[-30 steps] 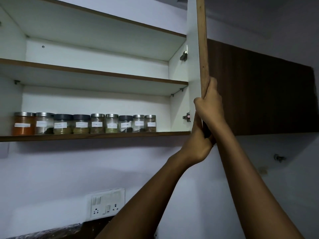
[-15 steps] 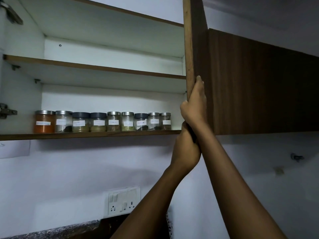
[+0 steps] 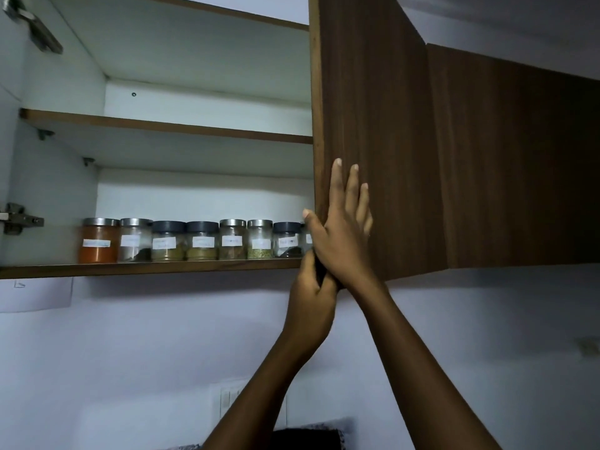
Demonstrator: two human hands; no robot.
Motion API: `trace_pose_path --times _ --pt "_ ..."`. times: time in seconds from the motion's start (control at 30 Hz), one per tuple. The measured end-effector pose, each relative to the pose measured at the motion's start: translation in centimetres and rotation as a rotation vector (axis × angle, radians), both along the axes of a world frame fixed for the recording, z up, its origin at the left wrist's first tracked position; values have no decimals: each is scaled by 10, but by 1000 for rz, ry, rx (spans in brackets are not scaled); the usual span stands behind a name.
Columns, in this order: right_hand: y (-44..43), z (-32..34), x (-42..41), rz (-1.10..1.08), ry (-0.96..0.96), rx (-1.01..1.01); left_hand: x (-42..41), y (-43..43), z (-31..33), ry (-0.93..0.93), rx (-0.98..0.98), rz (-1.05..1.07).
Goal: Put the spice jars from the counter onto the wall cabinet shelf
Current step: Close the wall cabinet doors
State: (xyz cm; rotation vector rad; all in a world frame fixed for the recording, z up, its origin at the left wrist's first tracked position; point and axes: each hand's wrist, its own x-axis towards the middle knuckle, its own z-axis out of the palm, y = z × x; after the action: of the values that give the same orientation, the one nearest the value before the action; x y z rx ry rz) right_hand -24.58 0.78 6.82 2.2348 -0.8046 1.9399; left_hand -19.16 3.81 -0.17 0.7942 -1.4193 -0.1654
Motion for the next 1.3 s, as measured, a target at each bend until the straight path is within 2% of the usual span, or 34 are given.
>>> trace_pose_path --times 0.23,0.5,0.63,0.8,1.03,1.3 --pt "-23 -2 37 -76 37 -42 31 -24 -7 220 -7 -86" --pt "-42 -4 61 -120 42 -67 52 -45 -14 366 -47 -27" --pt "-53 -6 76 -165 57 -78 70 -60 -18 370 -41 122" --pt "-74 -11 91 -230 179 -91 94 -77 -19 335 47 254" --pt "-100 -10 117 -305 271 -79 121 -98 -13 434 207 227" --pt "-120 -12 131 -343 288 -99 140 -116 -12 454 242 230"
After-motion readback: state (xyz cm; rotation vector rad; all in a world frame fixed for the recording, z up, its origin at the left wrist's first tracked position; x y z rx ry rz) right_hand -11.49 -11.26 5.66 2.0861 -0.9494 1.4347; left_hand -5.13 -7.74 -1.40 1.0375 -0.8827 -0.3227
